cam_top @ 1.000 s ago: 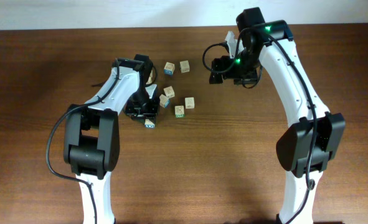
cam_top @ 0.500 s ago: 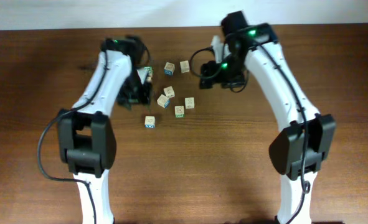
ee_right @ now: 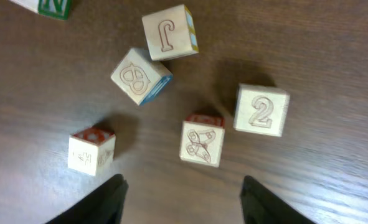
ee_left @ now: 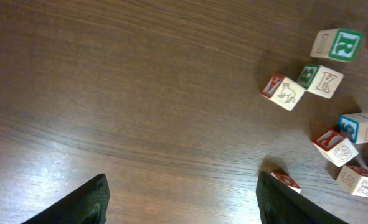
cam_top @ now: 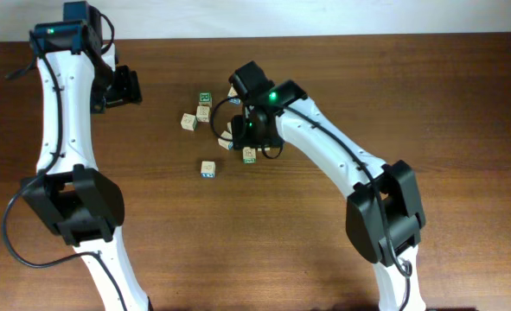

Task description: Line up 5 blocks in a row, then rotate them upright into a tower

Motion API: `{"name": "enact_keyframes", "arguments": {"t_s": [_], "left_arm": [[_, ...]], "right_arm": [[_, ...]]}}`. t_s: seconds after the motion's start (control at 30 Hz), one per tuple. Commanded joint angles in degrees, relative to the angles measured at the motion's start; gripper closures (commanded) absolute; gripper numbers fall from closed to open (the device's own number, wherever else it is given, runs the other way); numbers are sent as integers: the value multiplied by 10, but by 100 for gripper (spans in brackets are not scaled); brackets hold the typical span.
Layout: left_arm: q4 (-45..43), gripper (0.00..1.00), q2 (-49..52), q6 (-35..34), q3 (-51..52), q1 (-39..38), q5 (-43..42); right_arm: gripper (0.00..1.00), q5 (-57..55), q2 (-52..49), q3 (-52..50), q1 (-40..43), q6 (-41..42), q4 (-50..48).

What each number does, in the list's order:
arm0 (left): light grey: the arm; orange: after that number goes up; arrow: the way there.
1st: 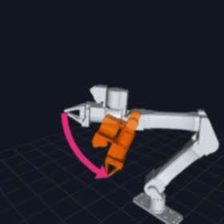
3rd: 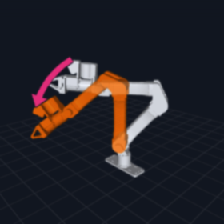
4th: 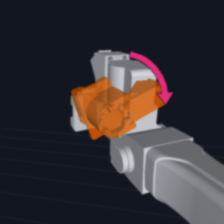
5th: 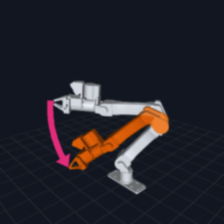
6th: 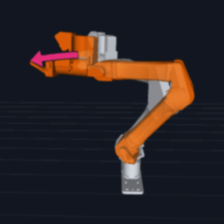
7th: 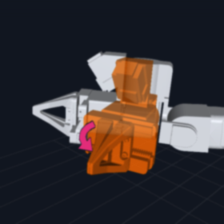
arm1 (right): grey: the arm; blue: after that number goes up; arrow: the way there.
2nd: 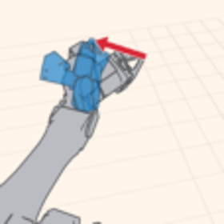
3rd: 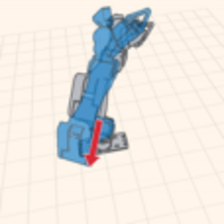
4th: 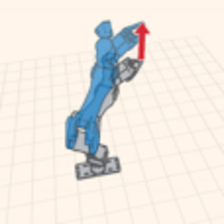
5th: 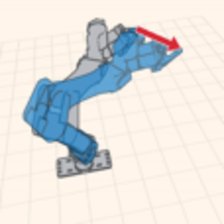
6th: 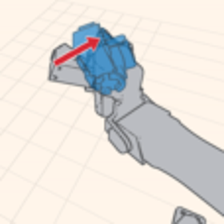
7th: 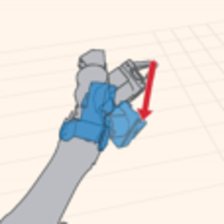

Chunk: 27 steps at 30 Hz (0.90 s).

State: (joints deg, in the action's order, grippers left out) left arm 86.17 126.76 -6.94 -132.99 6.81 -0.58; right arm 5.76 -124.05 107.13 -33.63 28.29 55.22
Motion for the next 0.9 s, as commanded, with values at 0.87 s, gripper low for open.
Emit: {"name": "enact_keyframes", "arguments": {"t_s": [0.87], "left_arm": [[22, 25, 3, 1, -10, 4, 4]], "right_arm": [[71, 63, -45, -75, -37, 23, -42]]}}
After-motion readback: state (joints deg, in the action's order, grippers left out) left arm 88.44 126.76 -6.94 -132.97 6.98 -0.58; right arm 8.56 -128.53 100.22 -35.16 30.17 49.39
